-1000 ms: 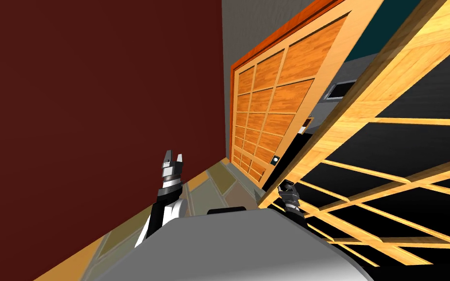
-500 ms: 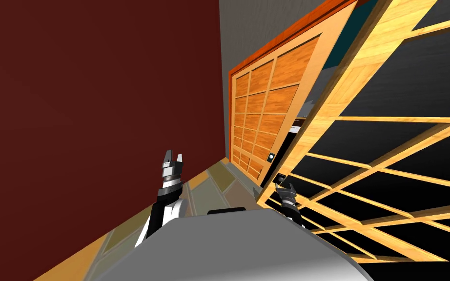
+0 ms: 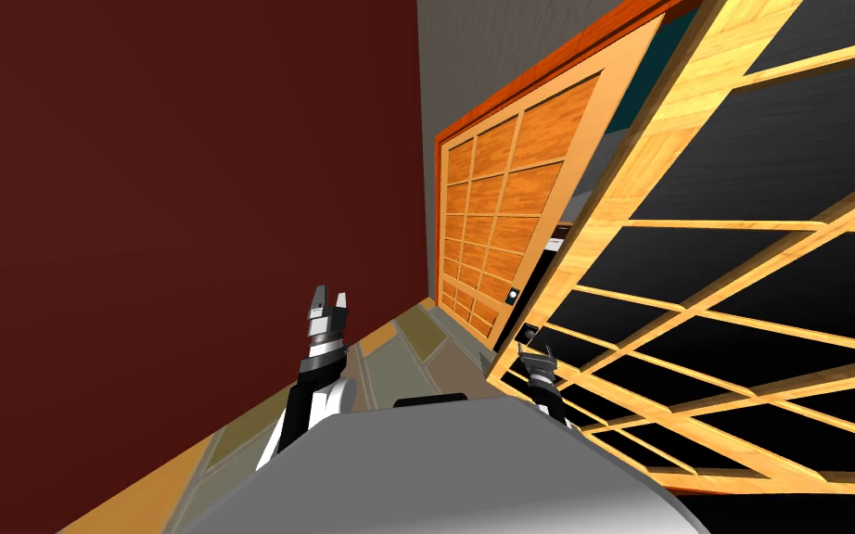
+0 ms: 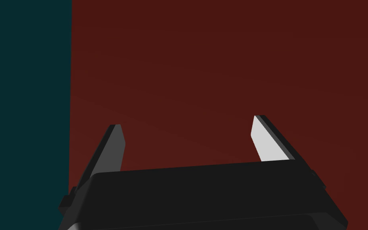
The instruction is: Pull the door open
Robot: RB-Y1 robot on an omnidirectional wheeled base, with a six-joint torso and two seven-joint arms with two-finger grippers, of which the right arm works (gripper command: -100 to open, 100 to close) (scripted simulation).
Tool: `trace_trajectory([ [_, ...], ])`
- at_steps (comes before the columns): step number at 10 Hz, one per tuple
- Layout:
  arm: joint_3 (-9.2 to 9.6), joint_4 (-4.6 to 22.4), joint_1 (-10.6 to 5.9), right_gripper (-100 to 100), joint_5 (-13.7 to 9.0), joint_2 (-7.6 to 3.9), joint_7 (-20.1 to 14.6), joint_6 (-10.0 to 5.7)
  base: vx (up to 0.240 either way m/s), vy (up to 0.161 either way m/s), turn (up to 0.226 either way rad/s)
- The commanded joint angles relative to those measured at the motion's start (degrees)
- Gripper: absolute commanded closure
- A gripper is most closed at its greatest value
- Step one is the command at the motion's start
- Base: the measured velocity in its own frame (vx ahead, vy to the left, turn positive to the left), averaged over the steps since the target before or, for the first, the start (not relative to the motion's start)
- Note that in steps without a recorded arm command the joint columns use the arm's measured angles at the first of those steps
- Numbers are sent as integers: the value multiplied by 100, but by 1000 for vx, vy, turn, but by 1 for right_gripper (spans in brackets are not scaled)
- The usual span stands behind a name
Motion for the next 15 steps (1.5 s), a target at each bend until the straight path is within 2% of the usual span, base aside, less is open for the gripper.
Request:
trace_trajectory([
  [1, 29, 43, -78, -100, -69, 7, -278, 20, -66, 7, -4],
  [2, 54, 68, -146, -100, -127, 22, -432, 47, -80, 19, -5],
  [3, 54, 68, -146, -100, -127, 22, -480, 47, -62, 14, -3],
  [5, 103, 120, -280, -100, -243, 50, -848, 100, -70, 16, -4],
  [6, 103, 120, -280, -100, -243, 50, -881, 100, -63, 17, -2],
  [9, 173, 193, -472, -100, -407, 91, -1401, 175, -73, 10, -4],
  [10, 173, 193, -472, -100, -407, 91, -1450, 175, -65, 9, -3],
  [15, 266, 290, -726, -100, -626, 146, -2206, 276, -76, 10, -3],
])
